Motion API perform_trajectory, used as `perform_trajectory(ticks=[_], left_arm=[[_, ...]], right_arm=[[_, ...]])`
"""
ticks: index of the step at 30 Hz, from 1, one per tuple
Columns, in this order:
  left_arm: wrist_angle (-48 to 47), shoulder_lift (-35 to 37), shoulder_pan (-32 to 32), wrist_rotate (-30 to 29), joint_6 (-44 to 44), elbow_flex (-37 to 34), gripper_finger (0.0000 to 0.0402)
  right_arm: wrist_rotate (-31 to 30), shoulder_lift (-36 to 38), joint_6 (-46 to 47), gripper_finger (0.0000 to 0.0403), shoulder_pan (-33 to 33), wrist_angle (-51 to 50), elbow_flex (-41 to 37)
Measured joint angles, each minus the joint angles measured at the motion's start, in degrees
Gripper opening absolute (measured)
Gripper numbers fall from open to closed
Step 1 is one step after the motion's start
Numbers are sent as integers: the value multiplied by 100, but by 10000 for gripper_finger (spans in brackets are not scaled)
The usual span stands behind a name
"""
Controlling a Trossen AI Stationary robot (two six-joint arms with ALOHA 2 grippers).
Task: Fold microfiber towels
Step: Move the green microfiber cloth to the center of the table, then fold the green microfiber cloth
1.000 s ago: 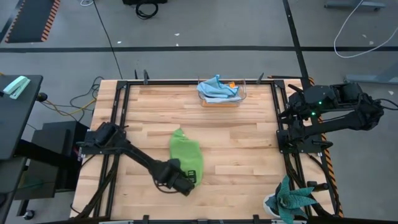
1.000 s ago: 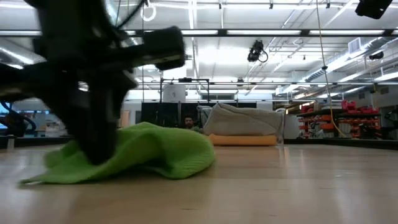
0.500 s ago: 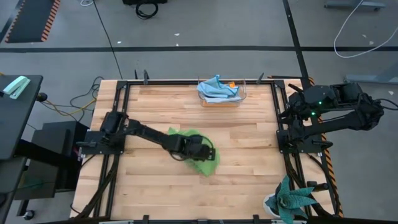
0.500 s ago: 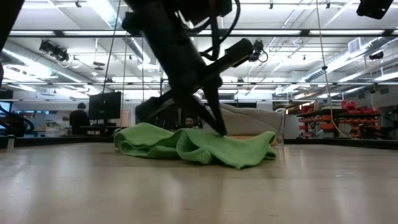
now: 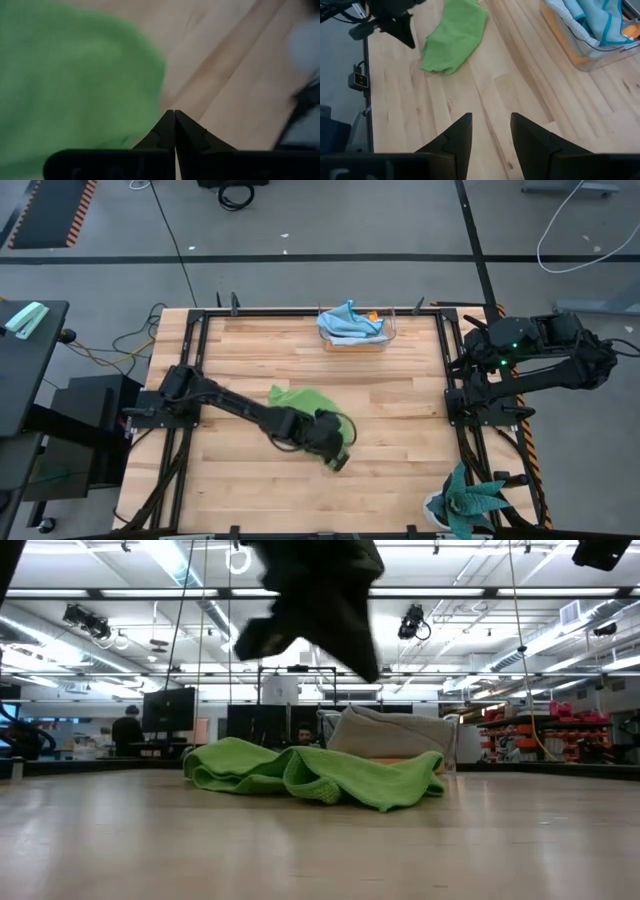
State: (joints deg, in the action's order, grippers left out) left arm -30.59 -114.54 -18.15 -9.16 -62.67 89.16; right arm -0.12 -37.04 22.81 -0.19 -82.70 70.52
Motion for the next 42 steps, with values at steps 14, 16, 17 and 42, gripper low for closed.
perform_trajectory(ticks=[14, 16, 17, 42], left_arm=[[-236, -382, -187, -34, 3198, 51, 39], [-253, -521, -151, 403, 3753, 51, 44], [-327, -575, -141, 606, 3973, 51, 47], [-949, -911, 65, 1075, 5142, 861, 153]], right_arm=[[8, -21, 625, 142, 0, 37, 0], [4, -41, 836, 142, 0, 52, 0], [4, -67, 945, 142, 0, 87, 0], [-136, -1038, 445, 142, 2, 481, 0]])
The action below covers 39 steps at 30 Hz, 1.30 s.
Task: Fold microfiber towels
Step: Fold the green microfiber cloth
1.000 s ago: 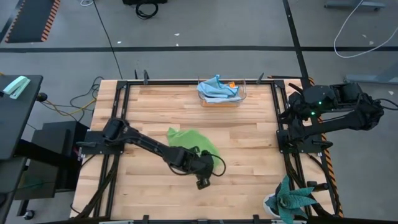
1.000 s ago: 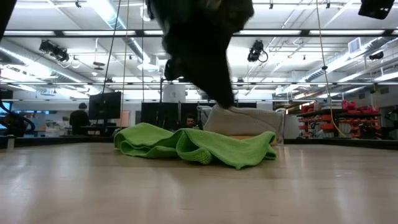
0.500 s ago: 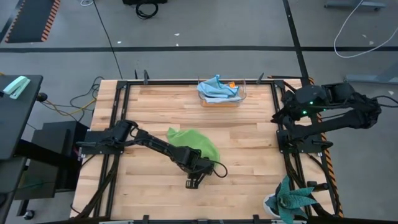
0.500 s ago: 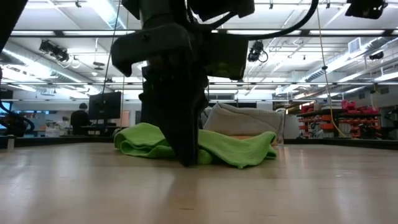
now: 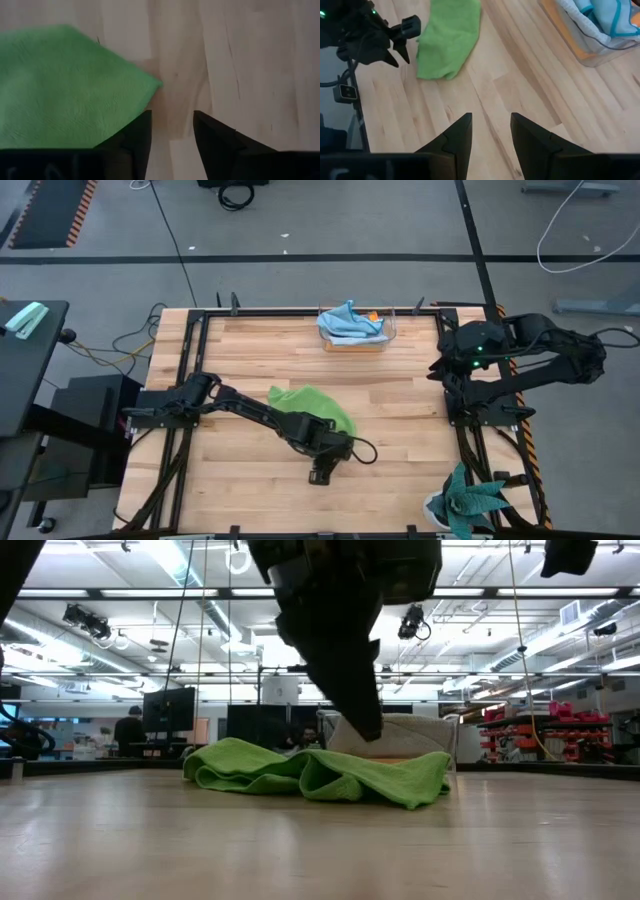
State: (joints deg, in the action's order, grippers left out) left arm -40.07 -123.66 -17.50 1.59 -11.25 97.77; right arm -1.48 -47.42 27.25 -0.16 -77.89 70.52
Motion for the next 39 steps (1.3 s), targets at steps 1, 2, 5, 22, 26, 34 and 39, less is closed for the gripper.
perform_trajectory(ticks=[1, 2, 5, 22, 26, 34, 39], left_arm=[[6, 0, -2, -34, 38, 28, 155], [28, 0, 0, -36, 55, 35, 156], [81, -14, 3, -49, 110, 36, 158], [363, -435, 292, 0, 418, 44, 156], [330, -521, 297, 238, 446, 32, 161], [350, -568, 296, 270, 443, 40, 164], [441, -574, 351, 267, 281, 40, 153]], right_arm=[[0, 0, -20, 142, 0, 0, 0], [0, 0, -25, 142, 0, 0, 0], [0, 26, -34, 142, 0, 4, 0], [2, 21, -93, 142, 0, 39, 0], [2, 20, -93, 142, 0, 41, 0], [2, 20, -200, 142, 0, 46, 0], [2, 20, -239, 142, 0, 48, 0]])
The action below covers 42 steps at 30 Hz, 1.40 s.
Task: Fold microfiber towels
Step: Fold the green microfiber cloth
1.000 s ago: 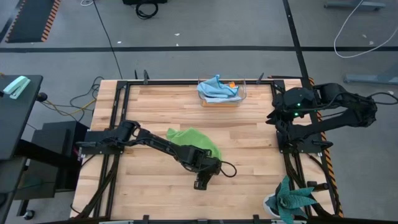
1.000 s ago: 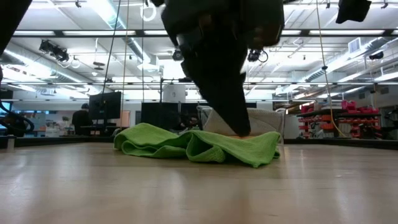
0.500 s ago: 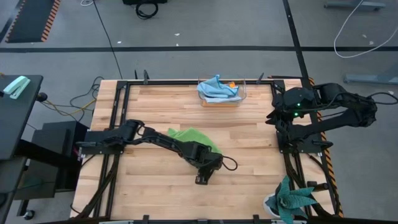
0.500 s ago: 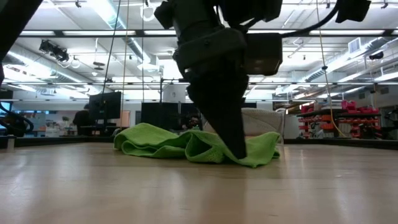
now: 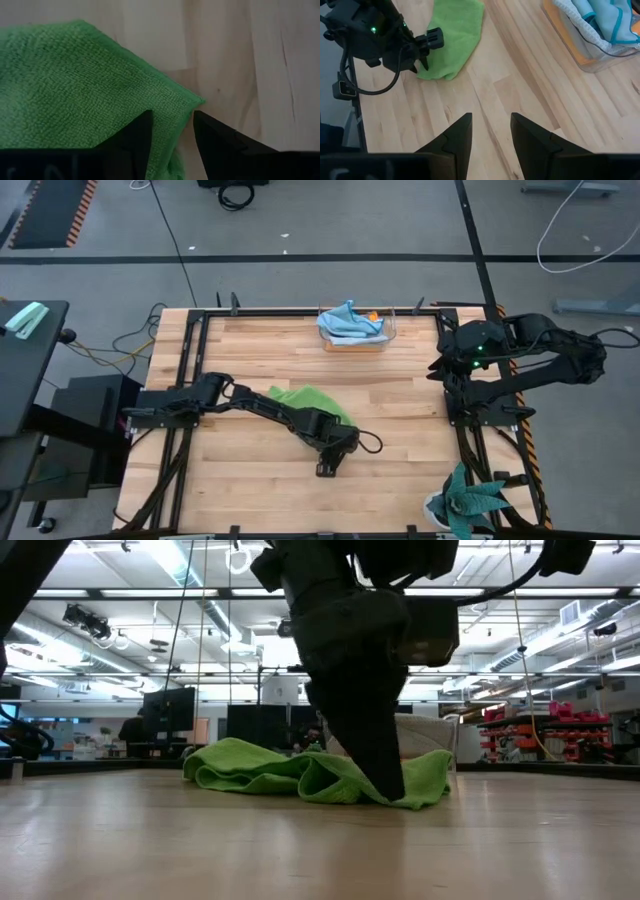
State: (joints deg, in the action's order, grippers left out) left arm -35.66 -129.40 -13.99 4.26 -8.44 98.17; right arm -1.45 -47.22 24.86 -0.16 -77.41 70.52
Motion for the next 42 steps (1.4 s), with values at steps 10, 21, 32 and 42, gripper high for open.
perform_trajectory(ticks=[10, 21, 32, 42], left_arm=[[342, -153, 71, -133, -616, 16, 95], [428, -165, 84, -344, -639, 80, 11], [-8, -171, 86, -809, -542, 1101, 11], [-1195, -156, 214, -1167, -641, 2235, 5]], right_arm=[[0, 2, -66, 142, -1, 0, 0], [0, 0, -105, 142, -2, -1, 0], [-18, 1, -156, 142, -2, -2, 0], [-20, 2, -288, 142, -1, 3, 0]])
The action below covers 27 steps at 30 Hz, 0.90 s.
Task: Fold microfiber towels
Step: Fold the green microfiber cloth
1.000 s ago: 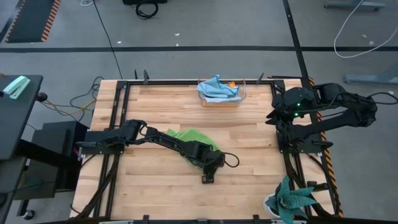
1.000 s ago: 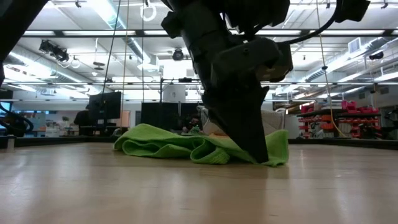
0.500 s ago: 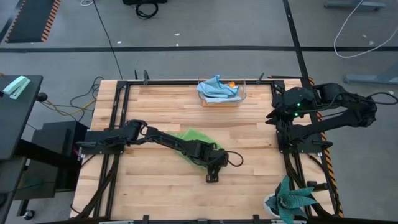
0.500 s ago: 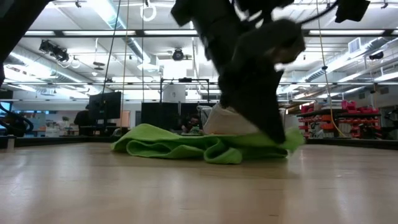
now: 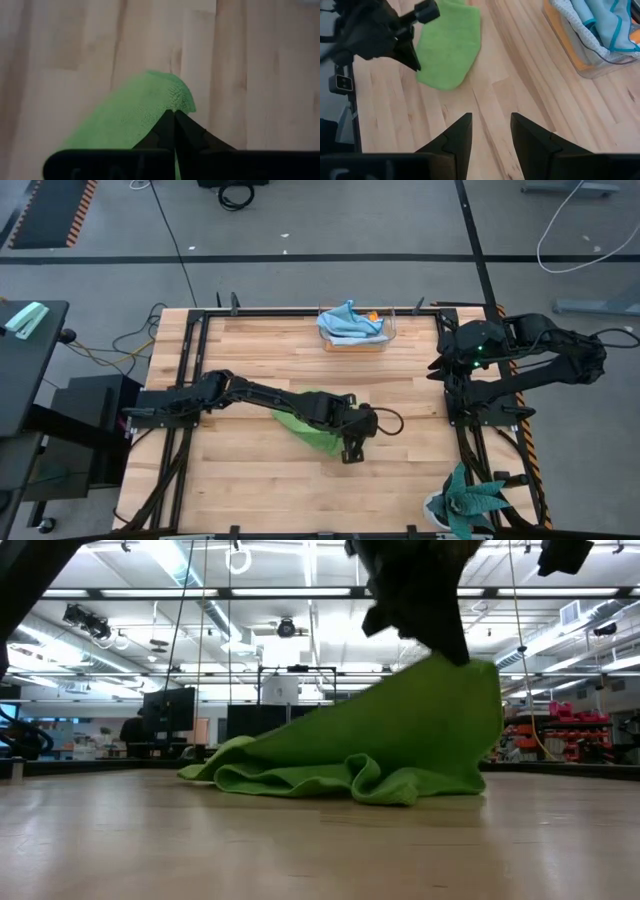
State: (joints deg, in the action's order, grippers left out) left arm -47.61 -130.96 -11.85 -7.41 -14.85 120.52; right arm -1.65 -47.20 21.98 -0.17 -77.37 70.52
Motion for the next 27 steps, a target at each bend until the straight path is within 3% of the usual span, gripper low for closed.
perform_trajectory(ticks=[4, 10, 23, 27], left_arm=[[-479, 2, 76, -258, -134, 549, 5], [-1165, 4, 221, -695, -151, 1444, 4], [-797, 388, 693, -851, -555, 1446, 3], [-809, 396, 765, -845, -538, 1446, 2]], right_arm=[[27, 2, 73, 142, 1, 324, -80], [646, 11, 78, 142, 1, 1163, -726], [858, -279, 327, 142, 338, 3556, -1914], [860, -514, 178, 142, 336, 3816, -2197]])
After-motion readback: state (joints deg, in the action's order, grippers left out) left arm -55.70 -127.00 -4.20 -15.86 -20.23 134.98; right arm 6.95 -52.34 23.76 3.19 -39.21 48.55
